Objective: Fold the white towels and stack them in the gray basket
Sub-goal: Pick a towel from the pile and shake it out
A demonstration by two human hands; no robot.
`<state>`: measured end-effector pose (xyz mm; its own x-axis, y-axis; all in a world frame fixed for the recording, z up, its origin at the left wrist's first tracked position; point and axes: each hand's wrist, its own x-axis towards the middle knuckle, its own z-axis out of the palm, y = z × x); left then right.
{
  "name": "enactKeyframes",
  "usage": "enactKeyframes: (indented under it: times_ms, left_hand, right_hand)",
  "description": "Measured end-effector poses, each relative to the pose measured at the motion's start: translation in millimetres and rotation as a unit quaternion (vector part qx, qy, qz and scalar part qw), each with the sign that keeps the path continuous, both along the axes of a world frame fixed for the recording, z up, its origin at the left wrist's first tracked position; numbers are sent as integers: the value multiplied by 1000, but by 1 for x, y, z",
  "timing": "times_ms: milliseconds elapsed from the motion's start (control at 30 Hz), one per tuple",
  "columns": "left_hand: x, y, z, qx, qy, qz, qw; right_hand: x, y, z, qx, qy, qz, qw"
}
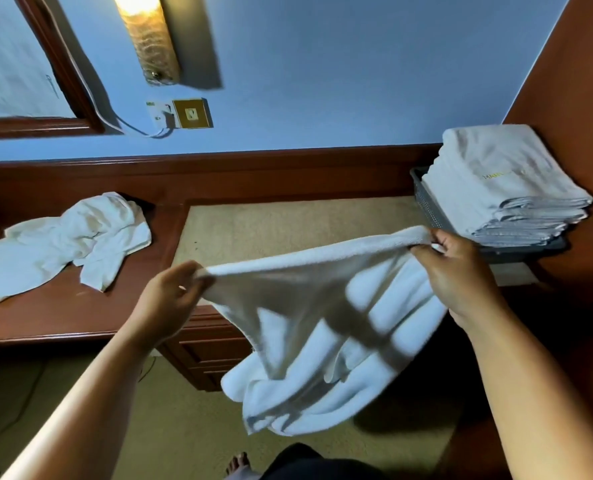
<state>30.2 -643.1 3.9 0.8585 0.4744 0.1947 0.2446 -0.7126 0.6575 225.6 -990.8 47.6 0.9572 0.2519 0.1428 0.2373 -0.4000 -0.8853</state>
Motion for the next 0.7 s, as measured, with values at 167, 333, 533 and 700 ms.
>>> enactKeyframes:
  times_ms: [167, 333, 533, 700]
  left_hand:
    - [-1, 2, 15, -191, -169, 121, 959]
    - [2, -6, 33, -331, -219, 119, 910]
    - [17, -50, 47, -391, -193, 68, 897]
    - [31, -105, 47, -420, -121, -4, 899]
  right_hand:
    - [3, 11, -10, -7, 15, -6, 1000]
    - [9, 13, -23, -10, 37, -38, 999]
    - [0, 16, -38, 91, 135, -62, 985]
    - [-29, 31, -17, 224, 198, -49, 953]
